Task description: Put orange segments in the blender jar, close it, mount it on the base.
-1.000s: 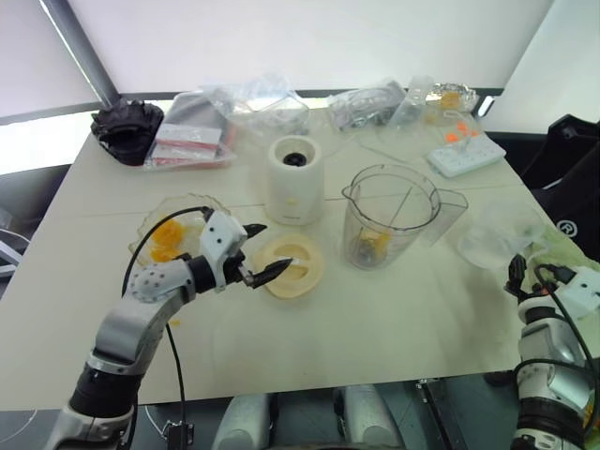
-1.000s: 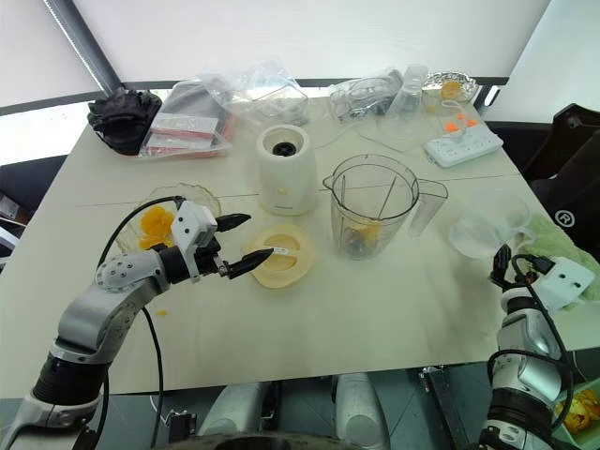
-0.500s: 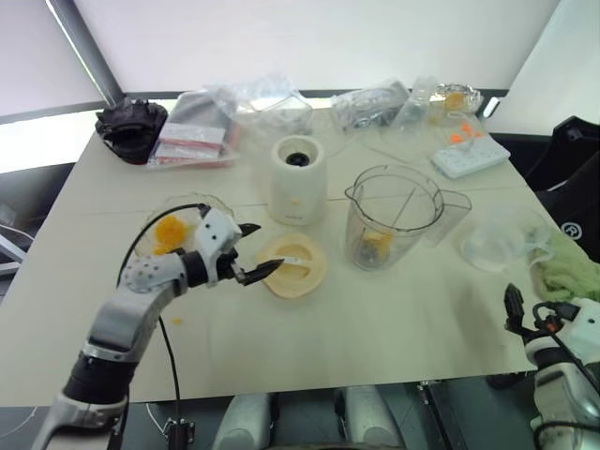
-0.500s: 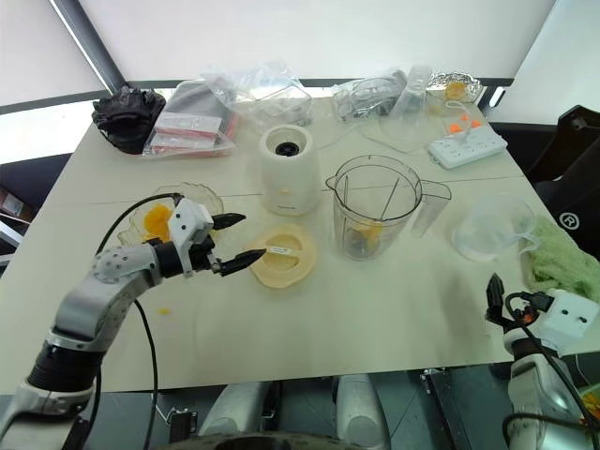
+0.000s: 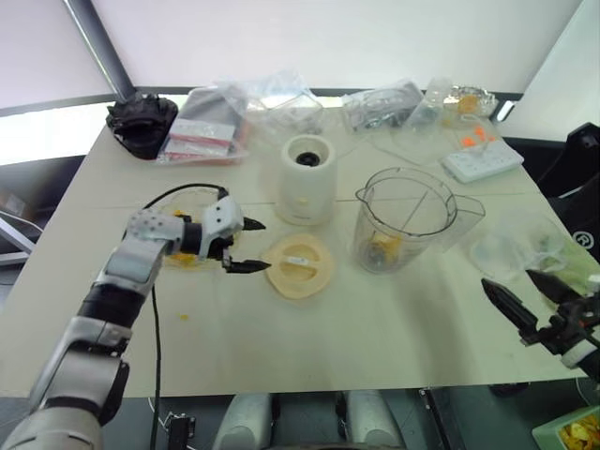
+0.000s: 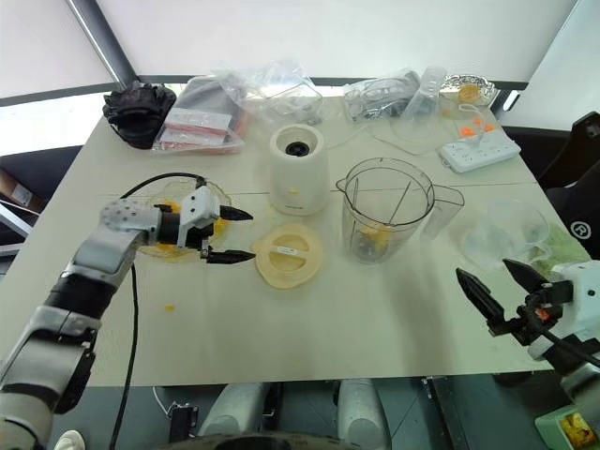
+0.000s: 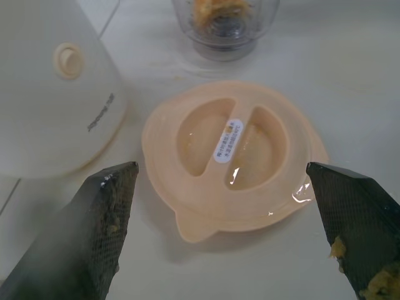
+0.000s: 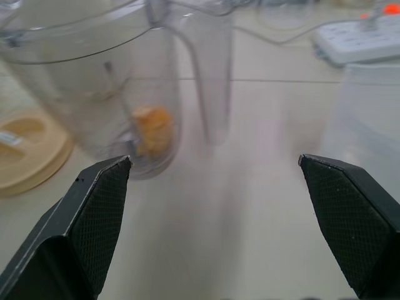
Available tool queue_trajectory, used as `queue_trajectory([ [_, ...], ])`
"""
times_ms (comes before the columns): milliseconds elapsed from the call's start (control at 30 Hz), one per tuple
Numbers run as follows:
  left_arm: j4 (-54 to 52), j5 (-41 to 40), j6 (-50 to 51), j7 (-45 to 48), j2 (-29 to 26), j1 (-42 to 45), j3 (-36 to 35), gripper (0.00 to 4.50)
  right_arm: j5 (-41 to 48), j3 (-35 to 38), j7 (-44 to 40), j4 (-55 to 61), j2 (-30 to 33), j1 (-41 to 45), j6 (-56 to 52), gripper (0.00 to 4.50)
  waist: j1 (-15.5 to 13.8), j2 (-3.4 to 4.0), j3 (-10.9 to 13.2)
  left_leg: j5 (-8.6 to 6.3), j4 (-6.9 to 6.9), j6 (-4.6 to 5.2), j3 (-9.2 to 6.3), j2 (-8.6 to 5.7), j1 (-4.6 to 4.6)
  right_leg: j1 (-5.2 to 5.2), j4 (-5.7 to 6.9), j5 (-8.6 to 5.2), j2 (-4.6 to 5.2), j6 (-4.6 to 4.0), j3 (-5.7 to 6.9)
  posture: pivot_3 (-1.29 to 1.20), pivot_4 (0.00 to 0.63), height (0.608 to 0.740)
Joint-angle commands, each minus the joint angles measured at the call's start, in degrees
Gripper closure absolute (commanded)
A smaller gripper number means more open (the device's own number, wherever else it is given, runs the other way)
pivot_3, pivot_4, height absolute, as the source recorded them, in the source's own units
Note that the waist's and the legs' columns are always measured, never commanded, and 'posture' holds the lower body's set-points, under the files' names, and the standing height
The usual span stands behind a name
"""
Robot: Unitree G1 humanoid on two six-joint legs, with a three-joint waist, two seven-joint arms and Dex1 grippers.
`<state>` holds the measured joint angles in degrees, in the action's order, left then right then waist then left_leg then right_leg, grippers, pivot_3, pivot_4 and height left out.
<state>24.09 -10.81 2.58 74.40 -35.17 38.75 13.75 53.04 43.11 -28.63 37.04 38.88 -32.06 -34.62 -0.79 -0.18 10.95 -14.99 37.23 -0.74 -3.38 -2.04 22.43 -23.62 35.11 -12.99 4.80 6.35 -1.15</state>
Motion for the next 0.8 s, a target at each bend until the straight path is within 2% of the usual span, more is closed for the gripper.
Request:
queue_trajectory([
  [33,6.16,2.48,-5.87,4.46,1.3,4.55,1.5,0.0,4.85,4.06,-2.11,3.62,3.42,-1.28,-3.28,0.02,0.03,-0.1,0.01,0.0,0.0,0.0,0.0,0.0,0.0,0.0,0.0,0.0,0.0,0.0,-0.01,0.0,0.15,0.74],
  [133,13.94,5.11,-11.45,7.81,3.61,9.4,3.28,0.0,7.31,4.82,-2.61,5.35,6.18,-0.57,-5.33,0.02,0.06,-0.25,0.04,0.0,0.03,0.0,0.01,-0.01,0.01,0.0,-0.01,0.01,0.02,0.01,-0.03,0.0,0.15,0.74],
  [167,16.37,5.87,-13.04,8.2,4.52,10.84,3.58,0.25,7.45,4.57,-2.33,5.7,6.74,0.03,-5.73,0.0,0.08,-0.31,0.07,0.0,0.05,0.0,0.01,-0.01,0.0,0.02,0.0,0.01,0.01,0.01,-0.02,0.0,0.15,0.74],
  [233,20.59,7.18,-15.58,8.74,6.14,13.22,3.95,0.85,7.73,4.25,-1.51,6.04,7.32,1.23,-6.2,0.0,0.05,-0.4,0.08,0.0,0.09,0.0,0.0,0.0,0.01,0.02,0.0,0.03,0.0,0.01,-0.01,0.0,0.15,0.74],
  [333,26.5,9.85,-19.9,8.92,7.97,16.02,4.58,2.3,8.3,4.24,-1.09,6.6,8.21,2.44,-7.22,0.0,0.07,-0.48,0.11,0.0,0.13,0.0,0.01,0.0,0.01,0.03,0.0,0.04,0.01,0.02,-0.02,0.0,0.15,0.74],
  [800,42.94,17.85,-25.55,5.78,15.65,22.66,5.32,2.3,8.69,3.51,-0.13,7.88,10.08,5.29,-9.89,0.0,0.04,-0.63,0.15,0.0,0.23,0.01,0.01,-0.03,0.06,0.05,0.03,0.19,-0.01,0.28,0.01,0.0,0.15,0.74],
])
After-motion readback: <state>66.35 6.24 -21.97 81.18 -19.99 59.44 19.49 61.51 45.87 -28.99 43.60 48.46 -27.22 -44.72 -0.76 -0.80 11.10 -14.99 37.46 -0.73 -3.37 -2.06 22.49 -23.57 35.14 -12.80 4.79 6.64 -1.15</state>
